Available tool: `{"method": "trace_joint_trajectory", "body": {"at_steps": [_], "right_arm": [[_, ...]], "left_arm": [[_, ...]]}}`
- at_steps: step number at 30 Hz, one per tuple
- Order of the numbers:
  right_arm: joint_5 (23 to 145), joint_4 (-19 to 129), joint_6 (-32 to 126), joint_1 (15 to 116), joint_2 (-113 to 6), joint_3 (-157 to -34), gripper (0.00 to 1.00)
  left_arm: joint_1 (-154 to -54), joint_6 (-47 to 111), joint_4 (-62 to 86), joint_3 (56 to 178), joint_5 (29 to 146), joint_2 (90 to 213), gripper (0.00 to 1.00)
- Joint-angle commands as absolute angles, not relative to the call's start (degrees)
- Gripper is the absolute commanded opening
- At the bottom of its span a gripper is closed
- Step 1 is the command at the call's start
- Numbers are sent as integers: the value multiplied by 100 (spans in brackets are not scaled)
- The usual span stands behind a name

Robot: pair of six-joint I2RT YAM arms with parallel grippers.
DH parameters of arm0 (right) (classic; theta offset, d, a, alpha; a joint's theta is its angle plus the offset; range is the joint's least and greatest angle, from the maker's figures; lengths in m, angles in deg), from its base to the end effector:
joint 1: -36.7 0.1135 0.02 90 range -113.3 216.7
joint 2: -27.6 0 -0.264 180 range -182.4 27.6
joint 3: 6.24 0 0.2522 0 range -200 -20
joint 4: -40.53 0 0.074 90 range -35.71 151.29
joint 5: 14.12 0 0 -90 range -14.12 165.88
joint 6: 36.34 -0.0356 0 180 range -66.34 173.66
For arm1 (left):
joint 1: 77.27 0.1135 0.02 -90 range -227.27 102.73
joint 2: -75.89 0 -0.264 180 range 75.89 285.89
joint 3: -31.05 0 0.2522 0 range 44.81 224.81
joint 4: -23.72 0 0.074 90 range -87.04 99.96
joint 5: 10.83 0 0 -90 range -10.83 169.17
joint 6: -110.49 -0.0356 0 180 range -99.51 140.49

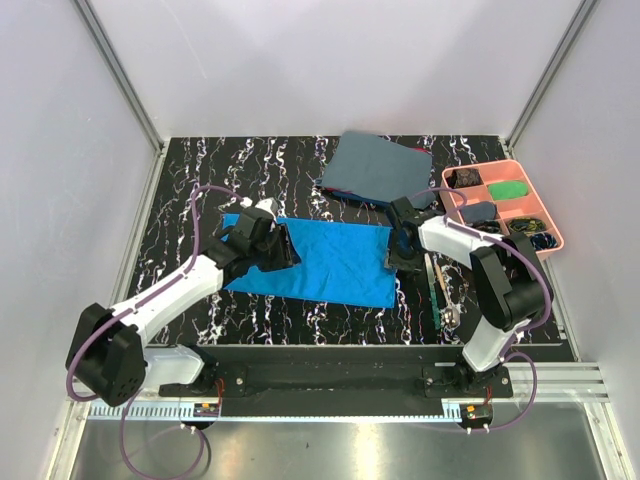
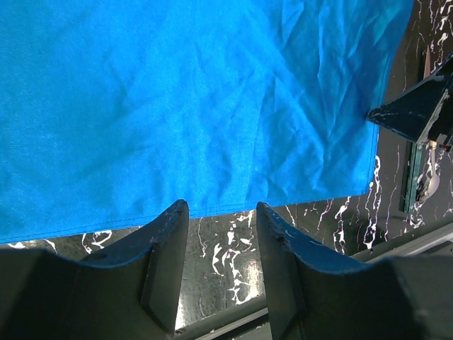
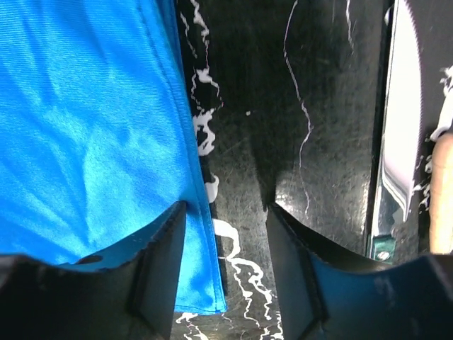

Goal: Fold the napkin into a case and place the utensils inside
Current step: Smooth out the rectangle-folded napkin at the center of the board.

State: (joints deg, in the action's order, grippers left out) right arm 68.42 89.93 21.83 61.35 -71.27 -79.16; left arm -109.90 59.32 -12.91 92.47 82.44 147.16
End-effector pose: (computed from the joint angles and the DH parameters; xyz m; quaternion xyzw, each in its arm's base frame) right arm 0.2883 0.1272 0.1582 0.0703 0.9873 0.0034 0.1426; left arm 0.2171 -0.1414 0.2409 -0.0396 0.9276 -0.2379 0.2853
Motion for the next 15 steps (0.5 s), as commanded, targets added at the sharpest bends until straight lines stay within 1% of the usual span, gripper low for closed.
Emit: {"method": "trace_joint_trajectory", "body": {"at_steps": [1,7,9,10,11,12,15], "right_arm": [[6587,9235,1886,6359,-7302,-7959,54],[6428,9340,1605,6685,-7716,-8152,53],[6411,9235,1552,6694,-7769,-8074,50],[6358,9174,1526,6702,-7795,-8038,44],[6349,9025,1534,6694,-7839,-8003,41],[6332,8998,1560,6685,-7892,-8020,41],[6428,8927,1675,6676,-8199,-8143,24]], "left_arm": [[-10988,5855,-1034,9289,8260,14454,46],[-10962,5785,-1051,9166,8207,14287,47],[-10927,5785,-1060,9122,8207,14208,47],[-10909,5776,-1052,9105,8207,14173,47],[-10892,5767,-1069,9078,8216,14146,47],[-10831,5767,-1069,9078,8242,14068,47],[-10716,5662,-1200,9069,8295,13935,47]]}}
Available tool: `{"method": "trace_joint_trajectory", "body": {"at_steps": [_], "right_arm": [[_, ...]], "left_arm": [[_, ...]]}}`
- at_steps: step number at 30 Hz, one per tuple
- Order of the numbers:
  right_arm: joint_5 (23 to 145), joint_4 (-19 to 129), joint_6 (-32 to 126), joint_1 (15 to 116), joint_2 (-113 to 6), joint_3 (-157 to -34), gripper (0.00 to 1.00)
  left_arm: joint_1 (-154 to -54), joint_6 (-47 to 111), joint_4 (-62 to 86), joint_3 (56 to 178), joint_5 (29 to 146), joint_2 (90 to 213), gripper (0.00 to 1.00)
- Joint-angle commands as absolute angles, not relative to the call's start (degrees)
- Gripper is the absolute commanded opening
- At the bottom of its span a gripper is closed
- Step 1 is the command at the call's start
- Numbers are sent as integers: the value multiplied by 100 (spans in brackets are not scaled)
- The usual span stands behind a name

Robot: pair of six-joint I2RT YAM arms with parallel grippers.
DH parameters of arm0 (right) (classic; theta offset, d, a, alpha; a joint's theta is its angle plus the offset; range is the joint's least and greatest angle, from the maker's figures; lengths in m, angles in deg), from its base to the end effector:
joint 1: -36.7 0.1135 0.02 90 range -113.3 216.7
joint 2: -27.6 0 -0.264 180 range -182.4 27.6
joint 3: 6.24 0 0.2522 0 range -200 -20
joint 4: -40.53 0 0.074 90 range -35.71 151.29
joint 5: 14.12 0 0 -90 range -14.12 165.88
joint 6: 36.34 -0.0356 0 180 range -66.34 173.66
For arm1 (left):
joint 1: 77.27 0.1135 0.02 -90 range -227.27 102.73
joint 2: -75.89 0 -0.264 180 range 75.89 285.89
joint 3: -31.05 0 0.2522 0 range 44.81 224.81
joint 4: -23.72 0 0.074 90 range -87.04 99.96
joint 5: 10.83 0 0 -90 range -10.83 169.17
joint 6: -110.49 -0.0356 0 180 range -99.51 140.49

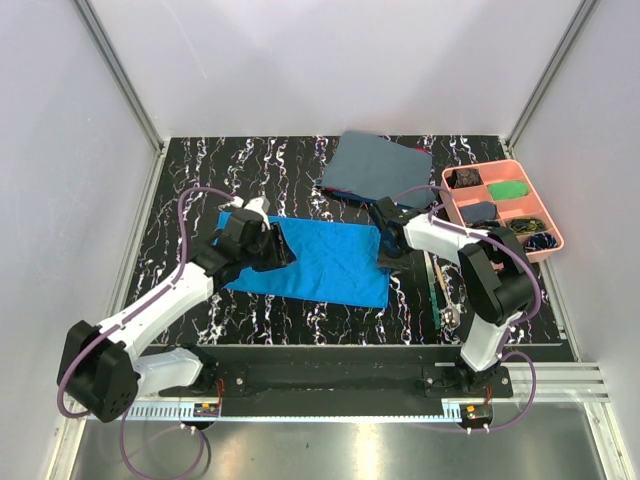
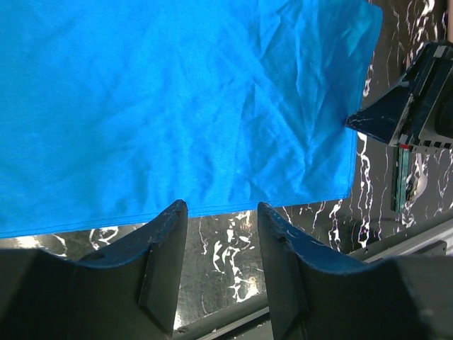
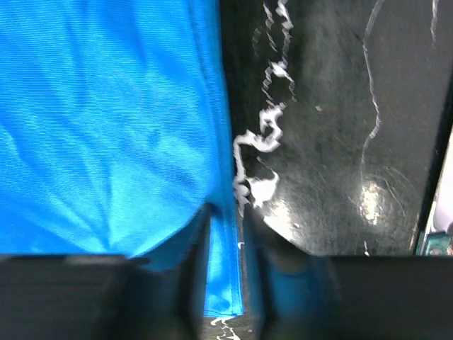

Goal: Fold the napkin into a case and place the utensils inside
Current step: Smooth out the rectangle-folded napkin at the center of the board.

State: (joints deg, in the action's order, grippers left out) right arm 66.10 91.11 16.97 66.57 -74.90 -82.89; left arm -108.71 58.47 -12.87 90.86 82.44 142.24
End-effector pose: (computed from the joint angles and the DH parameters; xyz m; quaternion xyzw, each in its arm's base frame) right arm 0.2889 0.1590 0.1552 0.0689 0.9870 -0.0062 0.1449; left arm 0.2076 -0.1293 0.2517 -0.0410 0.9163 -0.2479 0.3119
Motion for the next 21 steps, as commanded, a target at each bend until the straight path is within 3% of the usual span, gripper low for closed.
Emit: {"method": "trace_joint_trajectory", "body": {"at_steps": [1,4,21], "right_arm": [[6446,8910,1710,6676,-8191,-8117,16],[6569,8603,1894,6667,-8051,-7986,0],[6551,8918,2729,6061,-6118,-7546,0]], "left_arm": [[-10690,5644,-1236,9069,8295,13891,47],[-10584,5609,-1324,9000,8286,13707,48],[-9837,5442,-1684,9095,8330,13776,50]]}}
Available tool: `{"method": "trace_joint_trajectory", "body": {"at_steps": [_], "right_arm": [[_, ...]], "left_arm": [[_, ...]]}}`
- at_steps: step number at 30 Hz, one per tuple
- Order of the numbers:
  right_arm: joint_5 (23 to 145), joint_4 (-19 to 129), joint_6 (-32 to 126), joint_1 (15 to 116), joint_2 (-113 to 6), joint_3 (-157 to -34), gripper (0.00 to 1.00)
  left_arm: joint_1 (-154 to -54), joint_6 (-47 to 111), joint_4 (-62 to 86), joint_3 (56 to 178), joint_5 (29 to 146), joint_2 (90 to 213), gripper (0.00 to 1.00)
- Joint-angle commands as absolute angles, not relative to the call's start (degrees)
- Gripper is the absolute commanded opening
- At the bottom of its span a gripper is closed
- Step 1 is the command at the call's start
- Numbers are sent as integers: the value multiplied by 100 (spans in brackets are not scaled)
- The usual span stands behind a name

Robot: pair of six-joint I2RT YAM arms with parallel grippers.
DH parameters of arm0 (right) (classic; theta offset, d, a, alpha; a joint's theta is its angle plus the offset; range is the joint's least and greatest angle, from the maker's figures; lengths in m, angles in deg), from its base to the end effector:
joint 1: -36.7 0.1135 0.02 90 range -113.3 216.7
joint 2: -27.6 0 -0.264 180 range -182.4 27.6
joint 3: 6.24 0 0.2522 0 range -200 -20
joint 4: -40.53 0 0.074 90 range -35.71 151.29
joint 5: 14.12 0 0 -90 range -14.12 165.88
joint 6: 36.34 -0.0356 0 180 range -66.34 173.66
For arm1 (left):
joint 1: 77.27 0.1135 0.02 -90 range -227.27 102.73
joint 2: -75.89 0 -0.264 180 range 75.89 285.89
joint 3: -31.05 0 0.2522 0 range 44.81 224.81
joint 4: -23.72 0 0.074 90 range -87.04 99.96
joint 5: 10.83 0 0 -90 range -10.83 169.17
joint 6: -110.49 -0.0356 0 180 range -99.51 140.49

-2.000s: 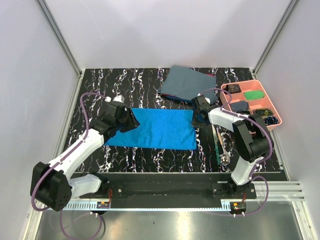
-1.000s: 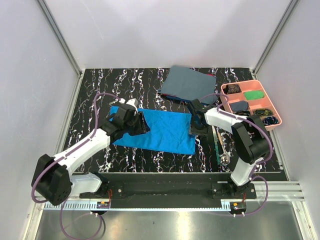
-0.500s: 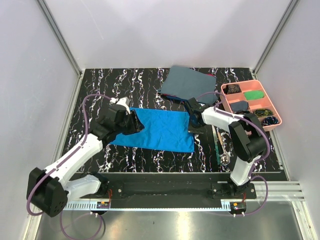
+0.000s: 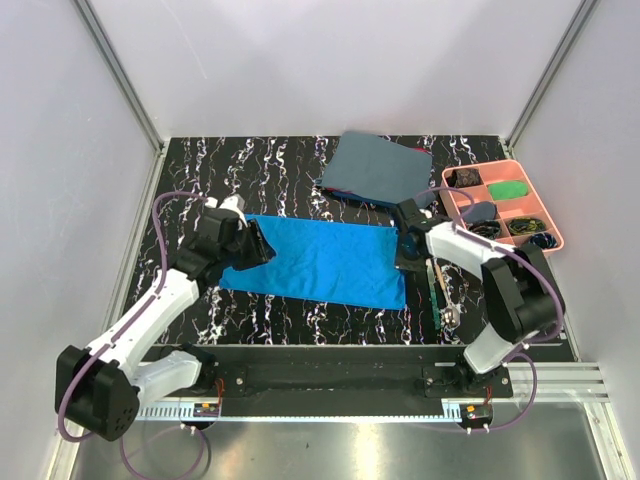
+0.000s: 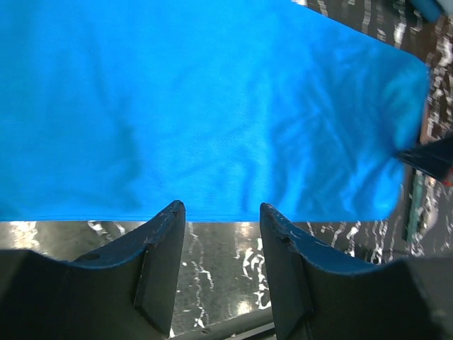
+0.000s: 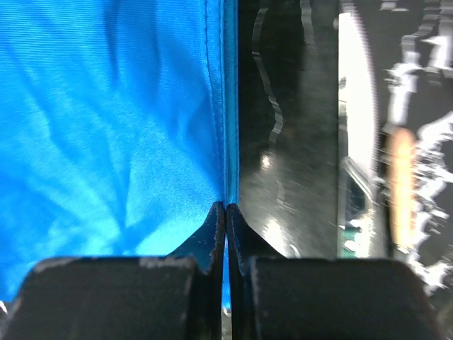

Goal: Fold the napkin into a case and place the utensils inside
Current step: Smooth out the rectangle-folded napkin at the center of the board.

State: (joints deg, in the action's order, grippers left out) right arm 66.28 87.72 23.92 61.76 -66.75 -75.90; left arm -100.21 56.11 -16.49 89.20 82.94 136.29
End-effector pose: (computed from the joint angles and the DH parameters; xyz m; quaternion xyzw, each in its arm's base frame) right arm 0.2771 0.1230 0.1677 0.0533 0.9827 -0.0012 0.1773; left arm 0.2039 -0.0888 0.2592 -0.0878 0.9105 -0.2233 0.3367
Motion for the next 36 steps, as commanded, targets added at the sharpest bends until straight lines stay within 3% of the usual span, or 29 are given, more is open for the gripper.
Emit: {"method": "trace_joint_trajectory", "body": {"at_steps": [1,12,23,26,27,29,30,34,36], "right_arm": [[6551,8927,2877,6043,-6056,-7555,0],[6287,9305,3213,5938,-5564,-7818,0],[7175,8953,2827,5876,-5975,-7607,1],[7061,9111,2633,5868,-6213,-7590,11],[6878,9199,2494,5868,-6222,-7572,30],[6754,9243,2431,5850,-6161,-7520,43],[6614,9322,2378,5833,-6126,-7511,54],[6455,9568,2360,5797,-5950,-7572,67],[6550,9674,2360,5780,-5924,-7607,69]], "left_arm": [[-9819,5433,-1693,9096,8278,13907,50],[-9819,5714,-894,8718,8058,14673,48],[-9846,5504,-980,9060,7997,15042,47],[-9846,5363,-1375,9227,7707,14999,50],[-9837,5337,-1516,9280,7611,14972,54],[-9819,5301,-1947,9377,7303,14937,58],[-9767,5292,-2078,9386,7128,14902,59],[-9503,5178,-2300,9149,7030,14893,63],[-9389,5160,-2352,9131,7012,15067,62]]}}
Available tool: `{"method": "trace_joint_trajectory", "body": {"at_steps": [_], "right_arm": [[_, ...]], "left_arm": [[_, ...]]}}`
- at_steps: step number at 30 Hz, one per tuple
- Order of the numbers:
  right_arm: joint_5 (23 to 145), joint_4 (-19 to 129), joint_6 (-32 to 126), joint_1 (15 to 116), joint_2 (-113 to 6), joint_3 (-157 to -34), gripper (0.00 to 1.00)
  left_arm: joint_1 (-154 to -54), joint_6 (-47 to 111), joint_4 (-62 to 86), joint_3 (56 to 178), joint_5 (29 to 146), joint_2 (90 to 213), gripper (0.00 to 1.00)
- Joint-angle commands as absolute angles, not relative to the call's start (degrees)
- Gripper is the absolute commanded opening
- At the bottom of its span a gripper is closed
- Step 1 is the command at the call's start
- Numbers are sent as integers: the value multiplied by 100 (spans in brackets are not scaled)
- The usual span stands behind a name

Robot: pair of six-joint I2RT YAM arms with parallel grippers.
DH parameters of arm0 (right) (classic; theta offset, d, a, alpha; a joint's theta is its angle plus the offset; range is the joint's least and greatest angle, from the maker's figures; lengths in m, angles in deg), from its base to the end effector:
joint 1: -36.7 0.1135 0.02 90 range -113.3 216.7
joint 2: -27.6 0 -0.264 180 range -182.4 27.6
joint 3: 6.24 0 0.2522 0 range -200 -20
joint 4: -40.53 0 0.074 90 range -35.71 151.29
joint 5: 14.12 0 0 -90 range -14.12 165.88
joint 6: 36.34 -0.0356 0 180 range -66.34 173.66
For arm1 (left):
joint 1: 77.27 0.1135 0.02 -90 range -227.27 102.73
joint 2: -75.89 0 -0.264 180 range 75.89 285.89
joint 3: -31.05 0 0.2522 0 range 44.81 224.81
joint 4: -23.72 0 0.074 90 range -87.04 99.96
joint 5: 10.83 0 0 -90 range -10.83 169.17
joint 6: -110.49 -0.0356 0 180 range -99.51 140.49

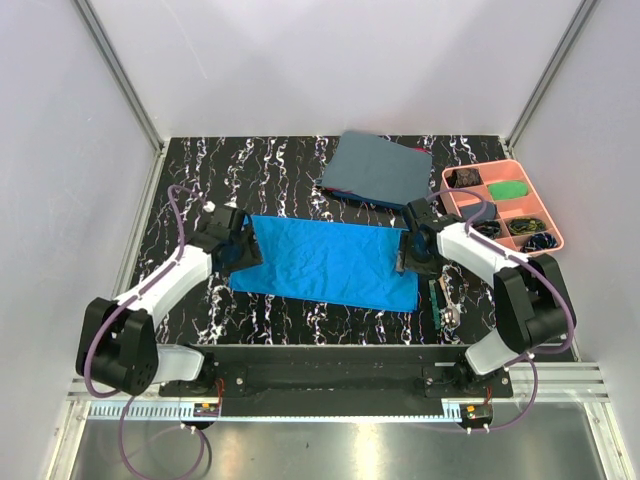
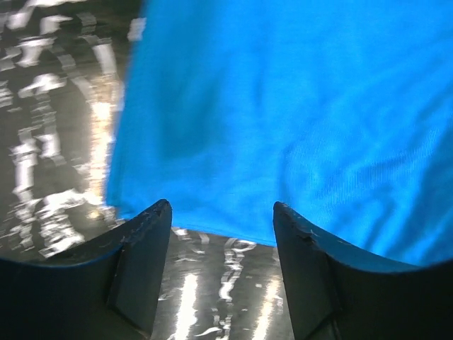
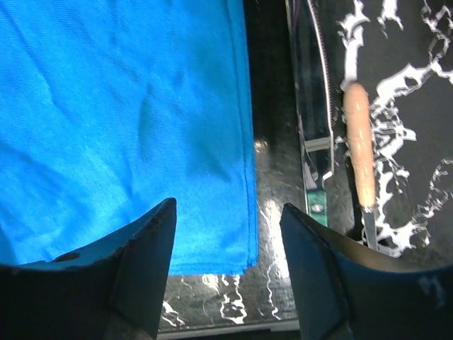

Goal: Fold the napkin into a case and place the utensils inside
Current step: Smooth out the rectangle-folded napkin at the center of the board.

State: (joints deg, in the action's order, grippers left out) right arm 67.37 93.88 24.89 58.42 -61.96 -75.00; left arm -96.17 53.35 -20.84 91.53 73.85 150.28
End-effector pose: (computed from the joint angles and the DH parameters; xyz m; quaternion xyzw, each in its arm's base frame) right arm 0.2654 0.1000 0.1829 0.0709 0.9852 -0.0078 0.1557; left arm 0.2385 -0.0782 0.2138 -0.1293 0.9527 -0.0783 0.2637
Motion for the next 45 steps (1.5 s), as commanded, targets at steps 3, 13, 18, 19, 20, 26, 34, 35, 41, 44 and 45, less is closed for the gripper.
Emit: {"method": "trace_joint_trajectory", "body": {"at_steps": [3,13,18,19,20,26,34,35,41,44,45], "right_arm": [[6613,9700,2378,5780,-5827,-7616,70],[7139,9569,2527,5780,-5484,-7538,70],[7140,9534,2466,5780,-5642,-7414,66],[7131,9542,2466,5771,-5634,-7388,64],[7131,9516,2457,5771,-5608,-7362,63],[7271,9490,2334,5701,-5607,-7194,59],[7474,9463,2185,5551,-5634,-7019,58],[7483,9463,2141,5542,-5625,-7001,57],[7422,9577,2027,5463,-5555,-6913,57],[7404,9665,1947,5402,-5520,-6825,58],[7421,9683,1938,5384,-5493,-6764,58]], "left_arm": [[-9380,5213,-2484,9148,6934,15392,58],[-9309,5389,-2712,8999,6547,15561,32],[-9239,5529,-2748,8955,6397,15754,33],[-9230,5538,-2748,8955,6397,15772,33],[-9230,5565,-2739,8946,6388,15798,33],[-9204,5600,-2660,8946,6274,16000,36],[-9195,5626,-2484,8788,6379,16044,25],[-9195,5635,-2484,8779,6405,16036,21],[-9195,5644,-2493,8744,6537,15728,18],[-9195,5635,-2519,8753,6634,15623,16],[-9195,5635,-2519,8762,6643,15596,15]]}}
